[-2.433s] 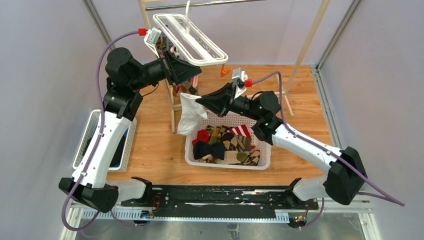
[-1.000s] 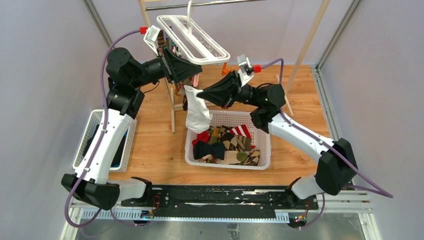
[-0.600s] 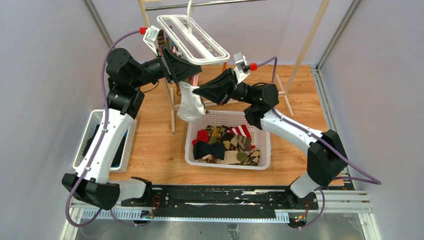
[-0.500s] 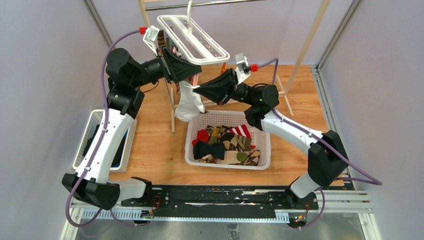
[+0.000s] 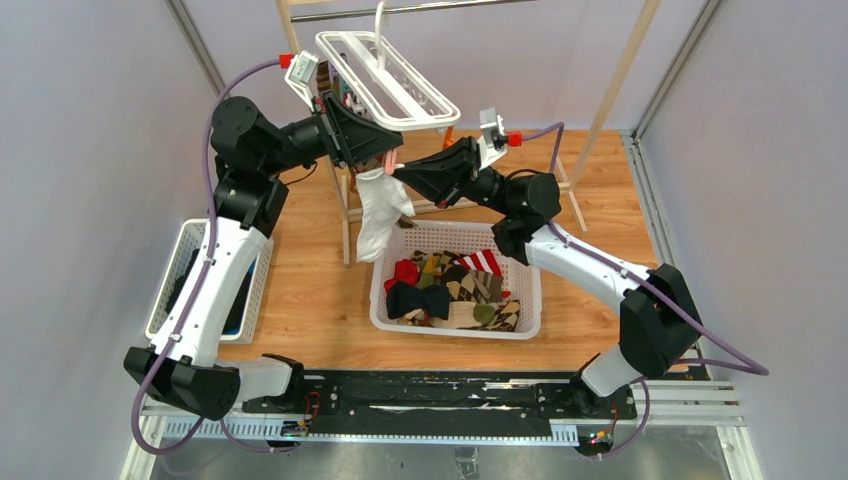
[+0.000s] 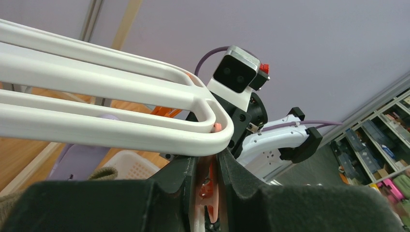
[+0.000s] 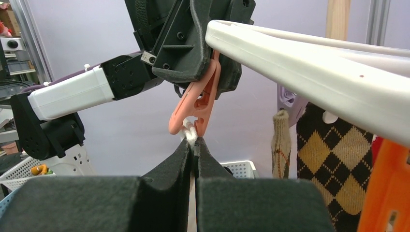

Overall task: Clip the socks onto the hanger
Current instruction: Clamp the sock onto the hanger.

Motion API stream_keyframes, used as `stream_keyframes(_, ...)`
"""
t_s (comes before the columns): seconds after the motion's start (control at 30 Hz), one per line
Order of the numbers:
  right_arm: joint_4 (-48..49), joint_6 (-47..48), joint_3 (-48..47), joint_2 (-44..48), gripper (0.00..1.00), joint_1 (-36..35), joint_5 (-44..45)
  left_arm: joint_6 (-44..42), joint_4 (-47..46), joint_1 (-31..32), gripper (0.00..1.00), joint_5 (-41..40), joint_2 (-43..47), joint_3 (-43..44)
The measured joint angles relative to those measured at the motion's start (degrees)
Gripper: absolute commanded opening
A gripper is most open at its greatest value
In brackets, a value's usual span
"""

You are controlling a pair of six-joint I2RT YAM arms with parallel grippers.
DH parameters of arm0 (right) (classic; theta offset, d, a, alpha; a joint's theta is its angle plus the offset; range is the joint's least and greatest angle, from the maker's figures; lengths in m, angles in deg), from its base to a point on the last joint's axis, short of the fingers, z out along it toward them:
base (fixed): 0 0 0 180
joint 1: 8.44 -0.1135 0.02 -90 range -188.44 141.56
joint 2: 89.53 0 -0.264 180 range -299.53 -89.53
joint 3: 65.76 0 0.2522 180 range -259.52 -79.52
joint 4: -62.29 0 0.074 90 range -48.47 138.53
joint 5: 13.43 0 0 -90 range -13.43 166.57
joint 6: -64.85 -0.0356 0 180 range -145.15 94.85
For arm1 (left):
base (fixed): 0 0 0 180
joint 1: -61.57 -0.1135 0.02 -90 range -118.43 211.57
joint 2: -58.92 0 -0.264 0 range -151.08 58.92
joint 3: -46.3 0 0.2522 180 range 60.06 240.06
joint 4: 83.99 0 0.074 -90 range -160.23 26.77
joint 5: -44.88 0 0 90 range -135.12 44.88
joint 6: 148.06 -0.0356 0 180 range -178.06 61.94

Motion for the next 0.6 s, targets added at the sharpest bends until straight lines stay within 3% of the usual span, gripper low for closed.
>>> stream_keyframes(0.6, 4.26, -3.98, 1.57, 0.22, 0.0, 0.11, 3.8, 0.11, -0.31, -0.22, 0.0, 0.81, 0.02, -0.66)
